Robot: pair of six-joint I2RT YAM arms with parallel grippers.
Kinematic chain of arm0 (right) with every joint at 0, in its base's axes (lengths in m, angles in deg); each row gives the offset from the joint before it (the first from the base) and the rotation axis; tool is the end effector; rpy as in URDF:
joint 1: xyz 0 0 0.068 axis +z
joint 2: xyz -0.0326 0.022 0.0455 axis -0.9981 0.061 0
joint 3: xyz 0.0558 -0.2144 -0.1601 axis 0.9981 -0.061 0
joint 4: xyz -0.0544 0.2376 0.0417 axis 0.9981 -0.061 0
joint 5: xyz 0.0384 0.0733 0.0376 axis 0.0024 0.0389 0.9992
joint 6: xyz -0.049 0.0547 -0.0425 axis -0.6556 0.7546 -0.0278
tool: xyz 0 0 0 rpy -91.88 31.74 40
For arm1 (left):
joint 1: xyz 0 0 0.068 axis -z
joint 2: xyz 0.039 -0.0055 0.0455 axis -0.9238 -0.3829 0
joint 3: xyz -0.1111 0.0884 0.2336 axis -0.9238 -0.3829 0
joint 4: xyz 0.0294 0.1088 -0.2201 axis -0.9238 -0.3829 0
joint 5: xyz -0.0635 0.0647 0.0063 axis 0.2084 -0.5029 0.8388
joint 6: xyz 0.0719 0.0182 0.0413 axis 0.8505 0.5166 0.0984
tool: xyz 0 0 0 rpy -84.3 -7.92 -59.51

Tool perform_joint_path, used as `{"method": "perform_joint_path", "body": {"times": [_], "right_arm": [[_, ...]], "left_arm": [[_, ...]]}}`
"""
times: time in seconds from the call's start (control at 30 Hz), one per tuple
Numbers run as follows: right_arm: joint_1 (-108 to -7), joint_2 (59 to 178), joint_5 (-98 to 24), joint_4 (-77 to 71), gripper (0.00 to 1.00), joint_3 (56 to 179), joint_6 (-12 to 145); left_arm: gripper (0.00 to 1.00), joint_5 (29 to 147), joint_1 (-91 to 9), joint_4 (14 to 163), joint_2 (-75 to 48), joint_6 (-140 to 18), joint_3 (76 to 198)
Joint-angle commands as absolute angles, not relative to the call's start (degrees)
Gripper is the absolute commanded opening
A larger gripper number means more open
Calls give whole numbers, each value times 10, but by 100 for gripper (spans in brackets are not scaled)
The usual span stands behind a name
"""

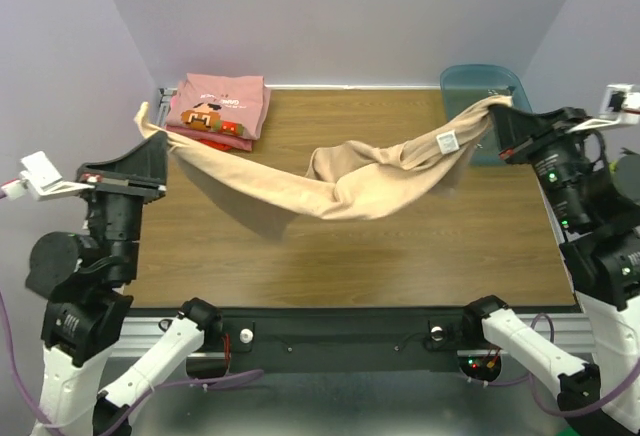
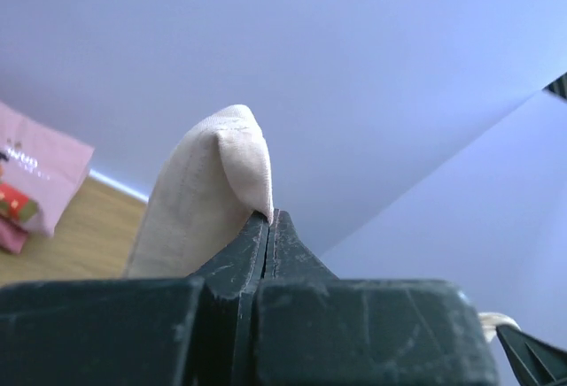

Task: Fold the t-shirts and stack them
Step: Flatten the tshirt out

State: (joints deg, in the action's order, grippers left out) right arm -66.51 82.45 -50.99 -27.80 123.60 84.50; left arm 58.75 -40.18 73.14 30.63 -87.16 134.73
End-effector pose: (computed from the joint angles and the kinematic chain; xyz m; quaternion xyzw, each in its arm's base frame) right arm 0.1227 0.0357 0.5151 0.0699 0.6319 0.2596 0.7269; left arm 0.0707 -0.0065 0.5035 -0.1997 0.5087 -0.3654 0.7535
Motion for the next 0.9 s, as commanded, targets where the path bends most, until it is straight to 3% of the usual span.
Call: {"method": "perform_joint_path", "body": {"times": [0.0,0.2,0.53,0.67,0.87], "right_arm": [[-662,847,-556,-307,0,1308,838],[-661,870,-577,-319,0,1320,837],[-662,866,-780,-336,0,1221,862],[-662,837,-792,-337,0,1143,892],[-662,786,-758,-353,0,1159,888]], "left_arm": [[0,535,-400,729,290,-844,1402],[0,510,-400,697,244,-839,1442],[0,357,-400,641,196,-897,1389],[0,336,-400,626,196,-931,1348],[0,349,-400,595,244,-948,1361]]}}
